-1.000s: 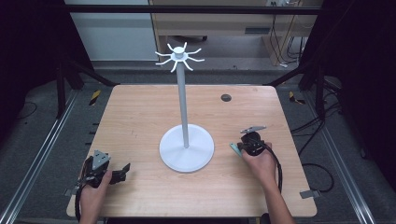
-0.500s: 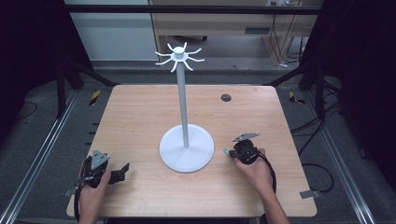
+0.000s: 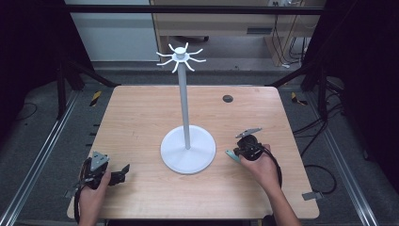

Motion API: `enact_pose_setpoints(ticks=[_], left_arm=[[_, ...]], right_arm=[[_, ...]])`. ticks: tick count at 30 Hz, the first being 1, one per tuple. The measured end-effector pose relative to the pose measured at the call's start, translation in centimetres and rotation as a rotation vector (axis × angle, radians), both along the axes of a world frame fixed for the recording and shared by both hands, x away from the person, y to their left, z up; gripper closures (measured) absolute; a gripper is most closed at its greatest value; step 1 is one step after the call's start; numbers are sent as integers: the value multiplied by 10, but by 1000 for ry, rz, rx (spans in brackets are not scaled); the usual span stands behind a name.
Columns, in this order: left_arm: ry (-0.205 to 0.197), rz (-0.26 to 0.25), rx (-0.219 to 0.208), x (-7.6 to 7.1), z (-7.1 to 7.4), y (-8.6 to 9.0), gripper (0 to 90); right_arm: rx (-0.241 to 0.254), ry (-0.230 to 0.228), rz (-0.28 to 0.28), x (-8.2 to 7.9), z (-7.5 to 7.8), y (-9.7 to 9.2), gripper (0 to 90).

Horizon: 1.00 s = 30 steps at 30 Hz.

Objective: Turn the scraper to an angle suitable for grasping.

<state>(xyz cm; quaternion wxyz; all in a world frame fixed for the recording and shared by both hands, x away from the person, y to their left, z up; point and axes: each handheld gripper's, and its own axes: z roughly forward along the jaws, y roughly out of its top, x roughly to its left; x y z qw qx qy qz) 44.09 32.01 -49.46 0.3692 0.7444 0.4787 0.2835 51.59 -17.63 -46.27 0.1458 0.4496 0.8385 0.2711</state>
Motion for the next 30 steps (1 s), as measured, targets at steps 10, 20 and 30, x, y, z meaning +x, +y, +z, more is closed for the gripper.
enact_pose_setpoints(ticks=[10,20,30], left_arm=[[1,1,-6,1,0,2,30],[2,1,-7,1,0,1,30],[1,-3,-5,2,0,0,30]], right_arm=[[-119,85,71,13,7,15,702],[-164,157,108,22,3,25,639],[-188,193,111,28,1,26,652]])
